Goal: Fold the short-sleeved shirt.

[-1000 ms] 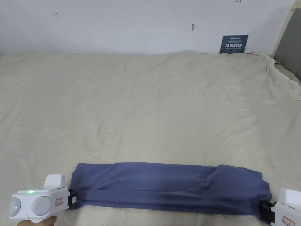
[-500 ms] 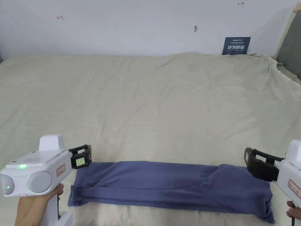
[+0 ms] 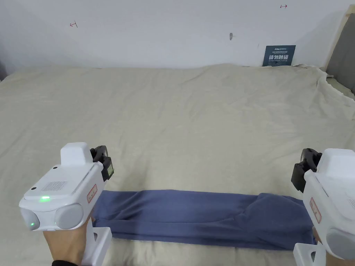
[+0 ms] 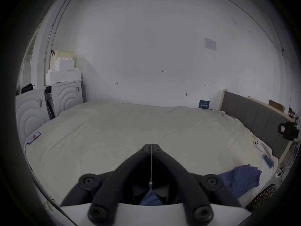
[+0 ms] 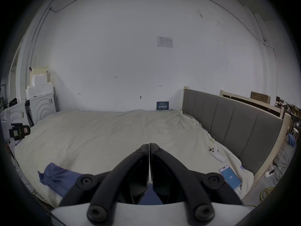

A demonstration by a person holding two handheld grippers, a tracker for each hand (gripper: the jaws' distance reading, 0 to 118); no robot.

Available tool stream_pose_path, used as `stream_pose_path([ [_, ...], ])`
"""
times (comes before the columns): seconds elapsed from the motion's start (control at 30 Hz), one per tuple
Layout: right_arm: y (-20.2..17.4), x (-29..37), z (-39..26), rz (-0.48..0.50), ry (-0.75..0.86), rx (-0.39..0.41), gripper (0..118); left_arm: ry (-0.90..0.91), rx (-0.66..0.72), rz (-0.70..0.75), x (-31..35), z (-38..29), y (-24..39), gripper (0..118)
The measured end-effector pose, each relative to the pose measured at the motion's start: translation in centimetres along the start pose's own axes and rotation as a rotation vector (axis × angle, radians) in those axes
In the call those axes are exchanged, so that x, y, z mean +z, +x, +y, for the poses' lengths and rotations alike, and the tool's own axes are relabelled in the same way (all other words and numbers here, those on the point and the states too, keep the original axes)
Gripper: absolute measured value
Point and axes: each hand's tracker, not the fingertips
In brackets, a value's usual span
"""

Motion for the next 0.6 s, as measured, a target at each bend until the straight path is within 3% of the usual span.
stream_pose_path([
  [0.4, -0.3, -0.1, 0.5, 0.052, -0.001, 0.017, 0, -0.132, 0.064, -0.093, -1.0, -1.0, -1.9, 0],
  [0.6, -0.5, -0.7, 0.6, 0.063, -0.016, 0.023, 0, -0.304, 0.175, -0.218, -3.3, -1.7, -5.3, 0],
])
